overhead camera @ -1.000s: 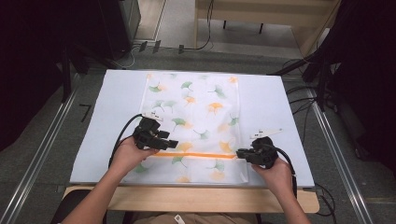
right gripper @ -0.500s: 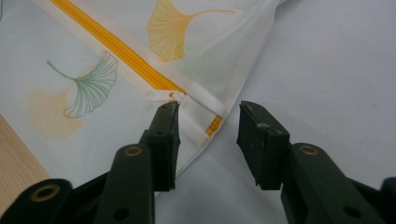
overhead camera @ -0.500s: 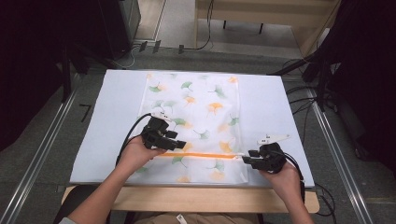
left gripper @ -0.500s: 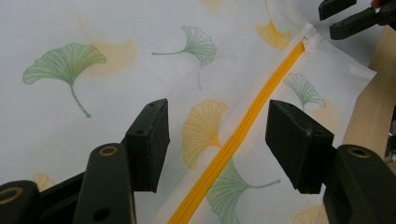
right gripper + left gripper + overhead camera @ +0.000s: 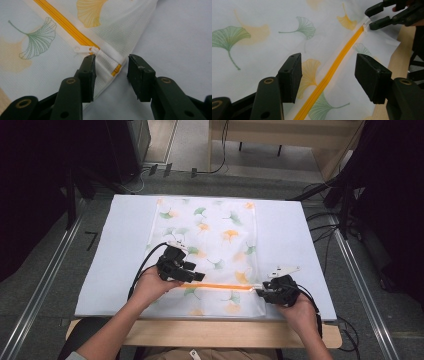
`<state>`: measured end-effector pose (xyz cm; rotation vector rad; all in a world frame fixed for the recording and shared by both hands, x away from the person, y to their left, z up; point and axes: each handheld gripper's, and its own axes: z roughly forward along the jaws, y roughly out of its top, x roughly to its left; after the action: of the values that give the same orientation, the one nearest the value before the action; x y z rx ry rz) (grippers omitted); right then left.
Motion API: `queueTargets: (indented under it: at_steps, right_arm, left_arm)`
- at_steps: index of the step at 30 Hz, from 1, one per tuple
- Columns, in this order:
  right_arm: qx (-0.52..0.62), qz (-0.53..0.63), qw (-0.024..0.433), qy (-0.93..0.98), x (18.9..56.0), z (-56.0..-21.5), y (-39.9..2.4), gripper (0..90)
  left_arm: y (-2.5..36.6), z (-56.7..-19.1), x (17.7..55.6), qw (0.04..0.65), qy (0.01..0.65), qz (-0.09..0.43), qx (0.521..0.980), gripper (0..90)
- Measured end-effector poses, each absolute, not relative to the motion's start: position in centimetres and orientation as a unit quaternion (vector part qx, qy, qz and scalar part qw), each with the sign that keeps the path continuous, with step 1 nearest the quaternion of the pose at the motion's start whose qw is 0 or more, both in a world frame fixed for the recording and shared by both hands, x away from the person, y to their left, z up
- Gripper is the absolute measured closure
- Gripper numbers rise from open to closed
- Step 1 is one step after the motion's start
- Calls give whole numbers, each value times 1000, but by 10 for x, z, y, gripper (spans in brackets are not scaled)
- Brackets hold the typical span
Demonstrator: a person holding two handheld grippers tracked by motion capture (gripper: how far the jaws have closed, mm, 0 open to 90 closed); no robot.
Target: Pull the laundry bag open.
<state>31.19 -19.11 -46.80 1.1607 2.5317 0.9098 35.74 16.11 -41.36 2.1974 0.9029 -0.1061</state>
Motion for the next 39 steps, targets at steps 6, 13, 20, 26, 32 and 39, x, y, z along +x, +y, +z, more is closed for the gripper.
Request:
queueTargets:
  at_steps: [6,13,20,26,32,39]
  right_arm:
    - [397,309,108,858,314,-468,-186,631]
    - [397,306,115,858,313,-468,-180,747]
    - [413,312,84,851,317,-467,-181,848]
    - [425,328,55,842,320,-465,-187,851]
    - [425,336,53,839,319,-460,-188,849]
    - [425,348,51,834,319,-455,-190,848]
  left_arm:
    - [158,-414,356,379,346,-40,857,363]
    - [151,-416,355,380,335,-62,860,269]
    - [143,-416,349,380,329,-34,864,359]
    - [133,-420,344,381,306,-43,872,522]
    - [121,-424,339,379,289,-43,878,576]
    - [102,-427,336,371,277,-47,885,588]
